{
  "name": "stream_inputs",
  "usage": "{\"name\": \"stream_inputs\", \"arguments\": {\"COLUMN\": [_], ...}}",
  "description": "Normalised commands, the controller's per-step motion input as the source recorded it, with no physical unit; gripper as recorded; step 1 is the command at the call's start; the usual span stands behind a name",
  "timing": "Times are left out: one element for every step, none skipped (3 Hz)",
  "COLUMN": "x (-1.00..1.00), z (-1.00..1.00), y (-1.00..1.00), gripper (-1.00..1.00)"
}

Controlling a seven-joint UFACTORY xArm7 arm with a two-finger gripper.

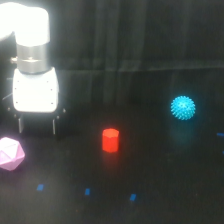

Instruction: Pick up the red object from the table

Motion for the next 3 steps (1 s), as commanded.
{"name": "stream_inputs", "arguments": {"x": [0.42,1.0,0.95], "z": [-0.72,-0.7,-0.58], "y": [-0.07,0.23,0.17], "gripper": [0.43,0.59,0.45]}}
